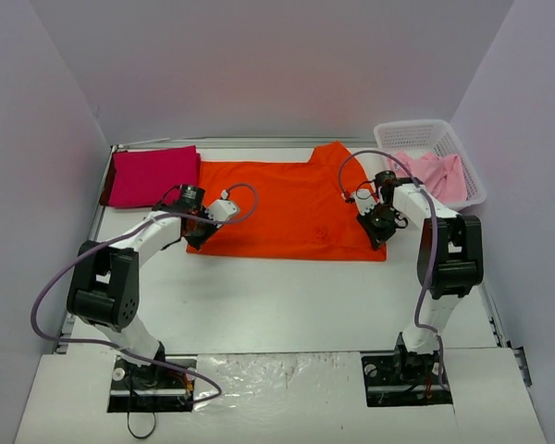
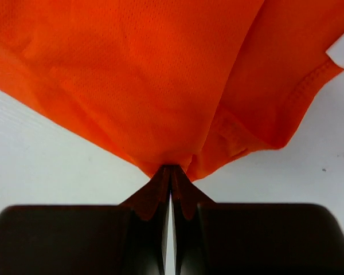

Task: Fold and stack the t-shirts
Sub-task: Fold the flattened tshirt in 1/3 of the way

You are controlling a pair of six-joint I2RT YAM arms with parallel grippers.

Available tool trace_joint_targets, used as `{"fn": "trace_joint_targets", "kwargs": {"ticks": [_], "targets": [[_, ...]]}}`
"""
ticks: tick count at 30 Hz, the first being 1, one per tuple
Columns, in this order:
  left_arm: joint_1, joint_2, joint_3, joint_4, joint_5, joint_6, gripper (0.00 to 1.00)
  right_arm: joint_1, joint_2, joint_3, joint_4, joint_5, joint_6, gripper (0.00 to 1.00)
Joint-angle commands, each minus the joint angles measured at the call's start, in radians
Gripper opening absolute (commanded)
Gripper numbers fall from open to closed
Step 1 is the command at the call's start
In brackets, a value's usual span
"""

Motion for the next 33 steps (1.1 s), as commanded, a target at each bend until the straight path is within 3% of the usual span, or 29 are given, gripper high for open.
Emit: {"fn": "trace_joint_targets", "kwargs": {"ticks": [1, 6, 17, 33], "targets": [[-0.001, 0.029, 0.047, 0.058, -0.039, -0.005, 0.02, 0.015, 0.035, 0.060, -0.018, -0.020, 0.014, 0.00], [-0.003, 0.095, 0.066, 0.066, -0.046, 0.001, 0.02, 0.024, 0.097, 0.085, -0.017, -0.013, 0.017, 0.00], [-0.003, 0.194, 0.096, -0.077, -0.128, 0.051, 0.02, 0.024, 0.161, 0.045, -0.006, 0.023, 0.019, 0.00], [-0.055, 0.082, -0.016, -0.278, -0.135, 0.117, 0.02, 0.027, 0.023, -0.174, -0.010, 0.090, 0.011, 0.00]]}}
